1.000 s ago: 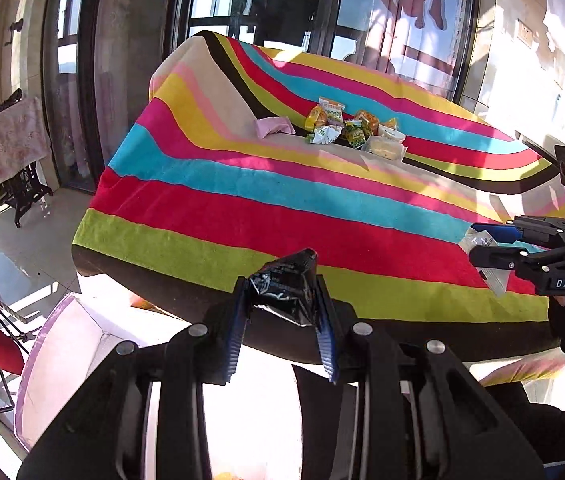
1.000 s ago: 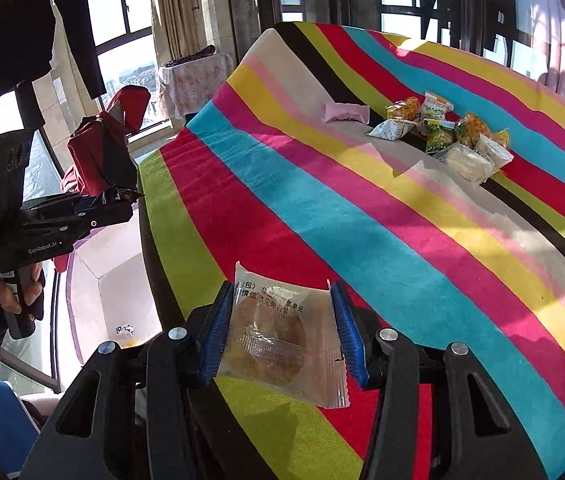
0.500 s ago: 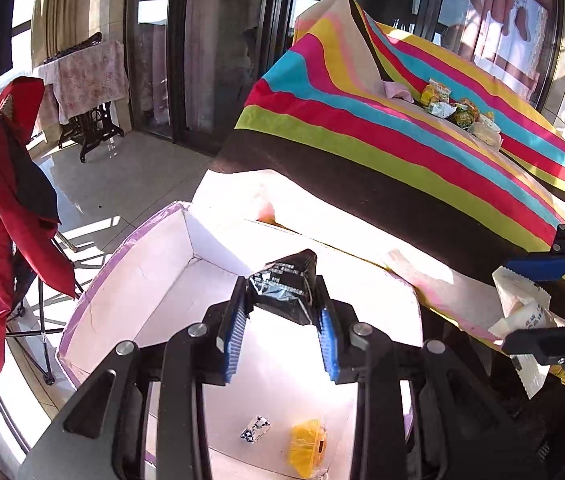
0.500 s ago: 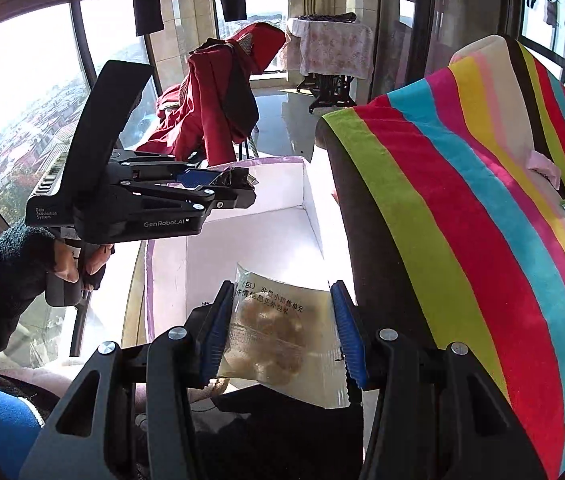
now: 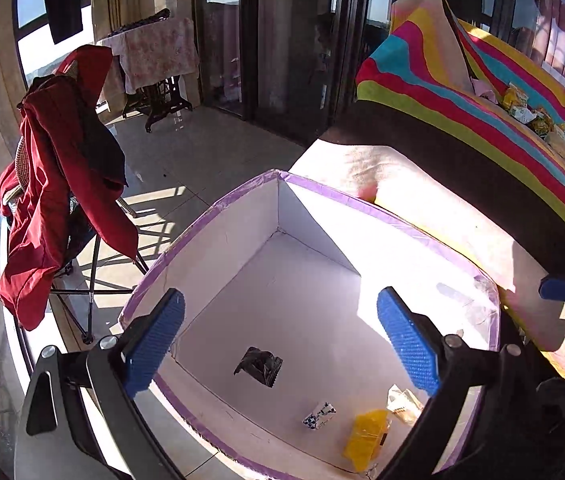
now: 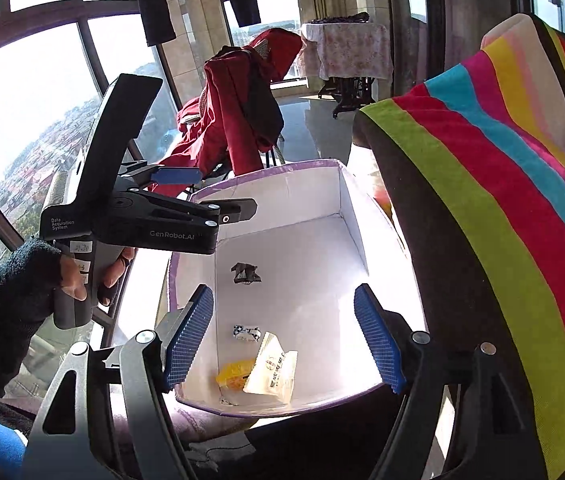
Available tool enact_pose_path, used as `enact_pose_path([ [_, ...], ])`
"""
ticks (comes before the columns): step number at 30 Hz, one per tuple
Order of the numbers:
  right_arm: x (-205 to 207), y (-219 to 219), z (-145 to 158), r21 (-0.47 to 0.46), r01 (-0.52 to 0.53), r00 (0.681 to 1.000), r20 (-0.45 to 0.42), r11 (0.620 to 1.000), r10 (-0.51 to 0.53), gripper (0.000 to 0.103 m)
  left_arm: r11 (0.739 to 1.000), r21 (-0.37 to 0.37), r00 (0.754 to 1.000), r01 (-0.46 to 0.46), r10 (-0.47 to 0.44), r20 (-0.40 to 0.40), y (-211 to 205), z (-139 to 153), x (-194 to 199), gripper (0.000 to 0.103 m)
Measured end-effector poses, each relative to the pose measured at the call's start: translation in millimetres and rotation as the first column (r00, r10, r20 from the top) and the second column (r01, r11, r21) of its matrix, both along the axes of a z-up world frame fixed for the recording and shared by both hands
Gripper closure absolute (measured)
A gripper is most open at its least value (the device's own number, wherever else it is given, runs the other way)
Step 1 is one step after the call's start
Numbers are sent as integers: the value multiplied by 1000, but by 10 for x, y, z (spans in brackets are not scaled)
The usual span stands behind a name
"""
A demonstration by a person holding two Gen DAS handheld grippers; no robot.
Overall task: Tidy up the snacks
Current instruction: 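Move both tools back to the snack pile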
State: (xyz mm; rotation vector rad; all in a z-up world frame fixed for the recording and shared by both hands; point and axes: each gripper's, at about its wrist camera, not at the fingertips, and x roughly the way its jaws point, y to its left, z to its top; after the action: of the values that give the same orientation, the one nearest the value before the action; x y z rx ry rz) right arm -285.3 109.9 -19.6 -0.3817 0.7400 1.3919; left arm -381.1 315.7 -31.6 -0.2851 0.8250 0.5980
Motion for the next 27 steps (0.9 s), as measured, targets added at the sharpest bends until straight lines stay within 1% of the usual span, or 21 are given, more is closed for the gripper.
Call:
enact_pose_path([
  [2,68,-185,137,40,27,1000,2,999,-27,26,998,42,999,-47,47,-6,-12,90,76,2],
  [4,166,-432,293,99,56,998,-2,993,-56,21,997,48,999,-53,52,14,-47,190,190,2],
  [6,279,-691,430,144,108,994,11,984,-111,17,999,24,998,-23,22,61,-113,312,346,2],
  [7,349,-822,484,160,142,989,15,977,-147,17,1000,12,997,-3,2,79,-161,371,444,2],
  [10,597,-1275,590,193,271,959,34,943,-283,17,995,-16,986,96,-93,135,-389,567,831,2],
  [12,777,-1535,611,193,353,930,32,915,-366,17,984,-26,972,176,-170,160,-569,695,1104,2],
  [14,961,-1810,598,193,446,888,24,874,-459,17,966,-35,953,256,-246,177,-766,818,1410,2],
  [16,1174,-2037,537,180,533,839,8,827,-543,17,949,-35,937,312,-302,176,-934,889,1731,2],
  [17,1290,-2154,497,169,580,809,-2,797,-588,17,944,-26,932,328,-319,173,-1013,905,1885,2],
  [18,1402,-2256,444,160,620,780,-16,768,-626,17,940,4,928,341,-337,161,-1092,924,2072,2],
  [19,1508,-2350,373,153,651,755,-36,743,-655,17,934,48,924,355,-358,136,-1168,936,2249,2],
  [20,1578,-2450,332,146,676,734,-55,722,-677,17,919,99,916,382,-391,93,-1255,941,2459,2],
  [21,1678,-2532,274,134,702,711,-66,700,-700,17,897,140,903,419,-428,42,-1331,933,2669,2],
  [22,1739,-2598,239,122,725,688,-72,678,-722,17,878,165,890,449,-456,-2,-1388,909,2856,2],
  [23,1779,-2665,208,115,741,671,-80,661,-738,17,865,179,882,469,-469,-42,-1415,865,3047,2],
  [24,1808,-2723,177,112,752,659,-93,649,-747,17,860,181,879,477,-472,-72,-1419,829,3219,2],
  [25,1843,-2764,147,111,761,649,-111,639,-753,17,862,168,878,479,-471,-85,-1396,801,3361,2],
  [27,1924,-2797,97,98,772,635,-149,628,-758,17,881,107,888,460,-454,-76,-1306,732,3603,2],
])
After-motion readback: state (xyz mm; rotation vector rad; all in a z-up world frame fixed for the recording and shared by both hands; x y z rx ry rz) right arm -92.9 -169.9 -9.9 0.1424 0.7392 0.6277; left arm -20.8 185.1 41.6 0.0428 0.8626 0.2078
